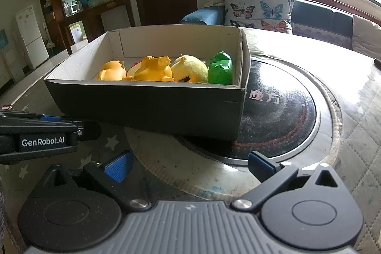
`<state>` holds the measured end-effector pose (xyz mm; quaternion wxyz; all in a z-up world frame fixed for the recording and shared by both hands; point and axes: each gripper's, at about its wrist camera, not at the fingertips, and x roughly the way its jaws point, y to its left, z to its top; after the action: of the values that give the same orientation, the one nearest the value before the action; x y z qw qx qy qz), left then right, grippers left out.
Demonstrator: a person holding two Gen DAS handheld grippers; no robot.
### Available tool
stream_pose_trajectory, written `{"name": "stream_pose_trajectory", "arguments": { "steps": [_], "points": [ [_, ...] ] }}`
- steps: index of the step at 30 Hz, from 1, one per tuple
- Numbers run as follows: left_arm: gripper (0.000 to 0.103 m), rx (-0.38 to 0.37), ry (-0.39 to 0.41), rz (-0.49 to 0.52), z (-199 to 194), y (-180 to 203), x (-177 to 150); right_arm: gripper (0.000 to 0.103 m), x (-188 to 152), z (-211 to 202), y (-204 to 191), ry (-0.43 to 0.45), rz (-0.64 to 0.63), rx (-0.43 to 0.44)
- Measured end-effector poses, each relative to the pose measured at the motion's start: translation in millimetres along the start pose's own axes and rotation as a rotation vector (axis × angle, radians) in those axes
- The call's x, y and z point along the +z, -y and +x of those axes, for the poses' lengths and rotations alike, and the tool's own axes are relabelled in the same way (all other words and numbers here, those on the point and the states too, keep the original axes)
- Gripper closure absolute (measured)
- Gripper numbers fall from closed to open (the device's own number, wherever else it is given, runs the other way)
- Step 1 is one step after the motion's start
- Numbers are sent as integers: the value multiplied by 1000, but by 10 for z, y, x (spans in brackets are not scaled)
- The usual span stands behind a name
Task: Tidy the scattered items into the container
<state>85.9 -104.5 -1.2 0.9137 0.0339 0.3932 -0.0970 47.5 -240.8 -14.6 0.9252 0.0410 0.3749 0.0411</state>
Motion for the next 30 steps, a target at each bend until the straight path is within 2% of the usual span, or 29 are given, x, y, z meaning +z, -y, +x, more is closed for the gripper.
{"name": "stream_pose_trajectory", "arguments": {
  "steps": [30],
  "points": [
    [68, -4, -8, 11, 131, 14, 167, 0, 218, 218, -5, -13, -14, 9]
  ]
}}
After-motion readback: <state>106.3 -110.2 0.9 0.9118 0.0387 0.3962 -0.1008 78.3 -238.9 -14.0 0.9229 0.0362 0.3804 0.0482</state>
